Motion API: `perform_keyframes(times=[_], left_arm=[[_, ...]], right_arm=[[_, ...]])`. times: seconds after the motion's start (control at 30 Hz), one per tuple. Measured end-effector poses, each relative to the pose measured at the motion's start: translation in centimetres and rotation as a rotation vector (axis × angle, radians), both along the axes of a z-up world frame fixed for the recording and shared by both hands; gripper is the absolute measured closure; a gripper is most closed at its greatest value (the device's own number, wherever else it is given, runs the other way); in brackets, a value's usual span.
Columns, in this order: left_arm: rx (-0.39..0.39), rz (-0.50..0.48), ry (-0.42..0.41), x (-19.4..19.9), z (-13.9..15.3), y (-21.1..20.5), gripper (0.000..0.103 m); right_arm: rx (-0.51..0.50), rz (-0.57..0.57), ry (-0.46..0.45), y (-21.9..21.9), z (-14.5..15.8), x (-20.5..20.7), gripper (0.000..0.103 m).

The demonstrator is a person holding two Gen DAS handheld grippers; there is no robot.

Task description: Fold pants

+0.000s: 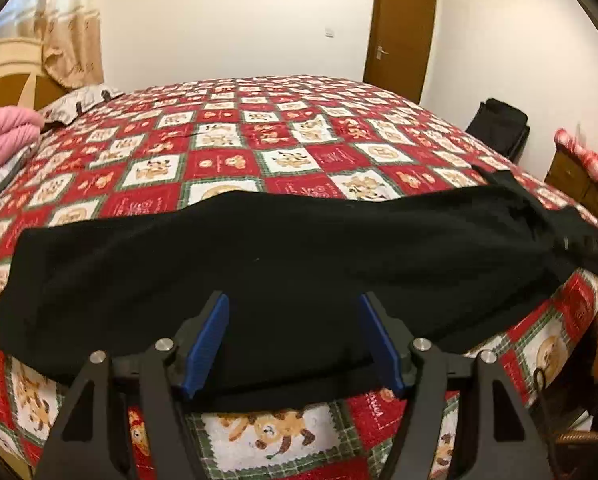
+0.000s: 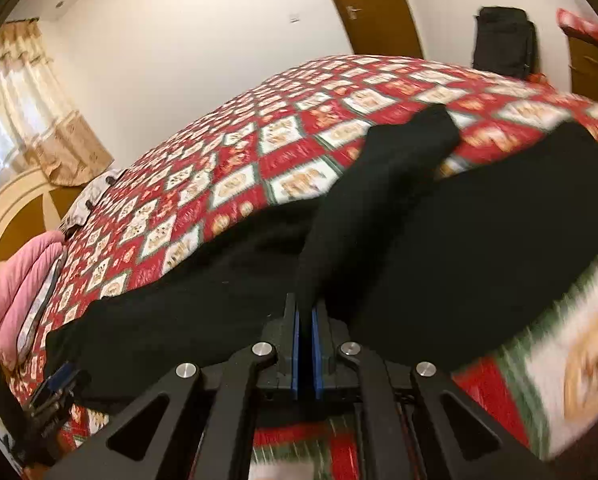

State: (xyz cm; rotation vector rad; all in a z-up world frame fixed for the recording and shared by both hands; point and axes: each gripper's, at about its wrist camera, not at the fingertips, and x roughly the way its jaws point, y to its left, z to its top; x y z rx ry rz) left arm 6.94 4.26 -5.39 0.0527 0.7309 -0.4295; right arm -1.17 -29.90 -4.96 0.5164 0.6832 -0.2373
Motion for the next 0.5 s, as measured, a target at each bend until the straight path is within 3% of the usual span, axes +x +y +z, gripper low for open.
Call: perform_keyframes(times=[0.17,0.23,0.33,0.43,0.47,0.5], left_arm=[[0.032,-0.049,-0.010,-0.5,-0.1,-1.3,0.033],[0.045,-0.083,-0.025,-0.5,0.1,-2.7,0.033],[0.032,-0.117,-0.050,-0.2,0.8,-4.4,0.033],[0.004,-0.139,-0.012,0.7,0.2,-6.1,0.031],[0.005,-0.144,0.018,0.9,-0.4,-6.6,0.031],[0.007,-0.152,0.056,1.2,-1.3,-7.1,0.031]], right_arm=[[0.017,-0.037,0.045,0.6,-2.9,-1.4,0.098],[0.009,-0.027,0.039,0.6,-2.8,-1.3,0.096],[0.078,-0.044,0.045,-0.4,-1.7,-1.9,0.091],[-0.012,-0.141,-0.029,-0.7,1.1,-4.0,0.059],[-0.067,-0.173,-0.068,-0.8,2.3,-4.5,0.034],[-0.120,-0.196,-0.095,-1.0,3.4,-4.5,0.018]])
